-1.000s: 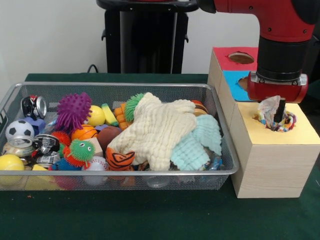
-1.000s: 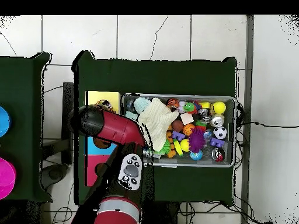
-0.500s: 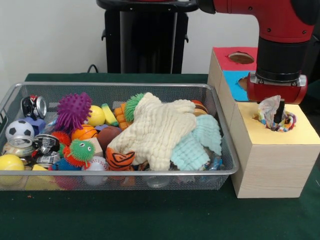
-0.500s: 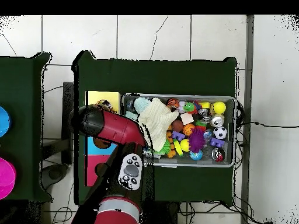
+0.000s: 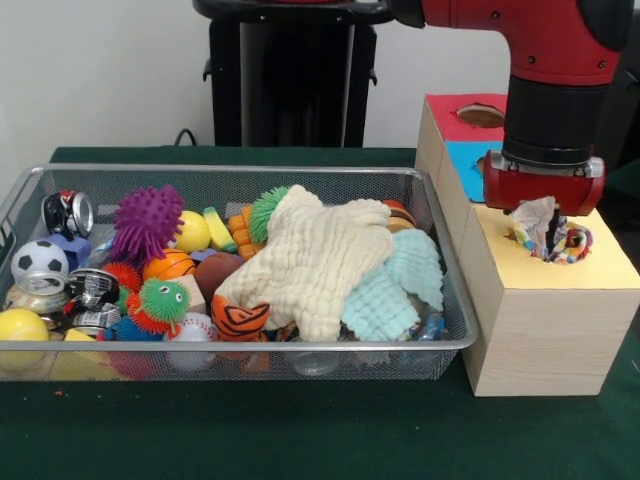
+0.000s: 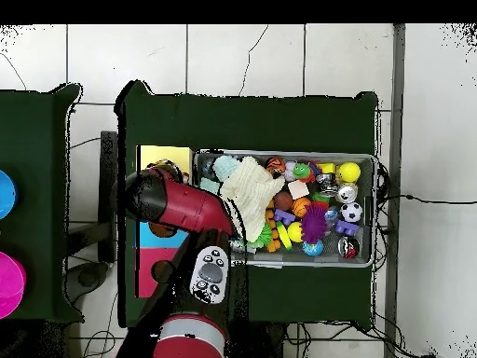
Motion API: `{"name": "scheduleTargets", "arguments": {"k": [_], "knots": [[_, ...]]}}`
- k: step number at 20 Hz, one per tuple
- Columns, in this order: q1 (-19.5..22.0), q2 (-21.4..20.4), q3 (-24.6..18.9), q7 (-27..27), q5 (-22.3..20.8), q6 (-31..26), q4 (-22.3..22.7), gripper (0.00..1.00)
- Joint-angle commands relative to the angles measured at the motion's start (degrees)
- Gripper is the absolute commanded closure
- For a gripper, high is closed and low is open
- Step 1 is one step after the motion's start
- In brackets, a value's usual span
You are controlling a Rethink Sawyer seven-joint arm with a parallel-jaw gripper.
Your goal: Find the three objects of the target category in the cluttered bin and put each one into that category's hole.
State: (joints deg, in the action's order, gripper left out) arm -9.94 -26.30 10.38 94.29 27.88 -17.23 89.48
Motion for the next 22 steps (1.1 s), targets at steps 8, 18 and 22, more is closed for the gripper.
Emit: {"name": "scheduleTargets", "arguments": {"k": [8,18,22], "knots": [[-0.2,-2.5,3.6,9.4,-4.7,-7.2,0.9,1.0],[-0.8,-4.7,3.7,9.0,-5.3,-11.5,-1.3,1.0],[-1.2,-5.3,3.8,9.6,-5.0,-12.1,-0.8,1.0]]}}
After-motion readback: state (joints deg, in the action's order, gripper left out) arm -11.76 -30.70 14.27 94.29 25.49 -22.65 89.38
